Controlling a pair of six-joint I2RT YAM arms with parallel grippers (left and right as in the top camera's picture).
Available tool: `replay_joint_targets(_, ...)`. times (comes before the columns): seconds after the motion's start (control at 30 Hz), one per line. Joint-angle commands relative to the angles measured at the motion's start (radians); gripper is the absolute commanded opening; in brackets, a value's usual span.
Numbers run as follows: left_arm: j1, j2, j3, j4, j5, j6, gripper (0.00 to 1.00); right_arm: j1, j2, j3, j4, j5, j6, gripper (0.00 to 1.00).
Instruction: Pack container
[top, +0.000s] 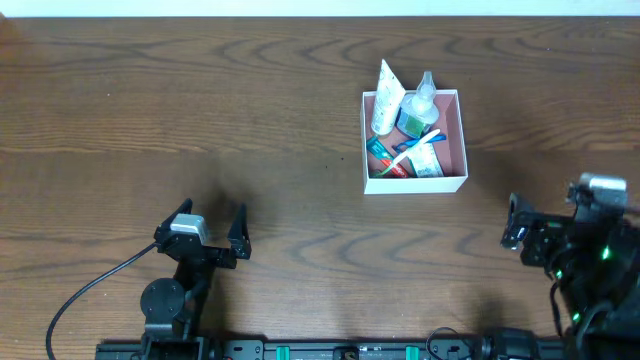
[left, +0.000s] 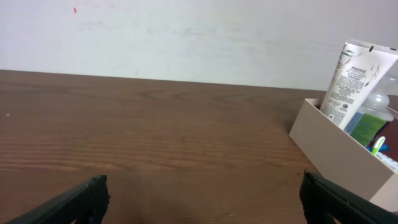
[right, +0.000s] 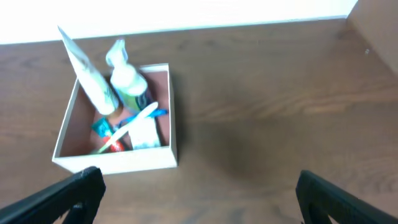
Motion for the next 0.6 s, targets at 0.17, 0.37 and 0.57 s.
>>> replay_joint_targets(0.17,0.004,-0.006,-0.021,-0.028,0.014,-0.002,0.98,0.080,-0.216,-0.436,0.471,-0.079,-0.009,0.99)
replay_joint_targets(0.37,0.004,-0.006,-0.021,-0.028,0.014,-0.002,0.98,0.161,-0.309,-0.746,0.899,-0.097,-0.008,0.99)
replay_joint_targets(0.57,0.004,-0.006,-0.021,-0.028,0.014,-0.002,0.98,0.193,-0.382,-0.874,1.025,-0.098,-0.008,0.99)
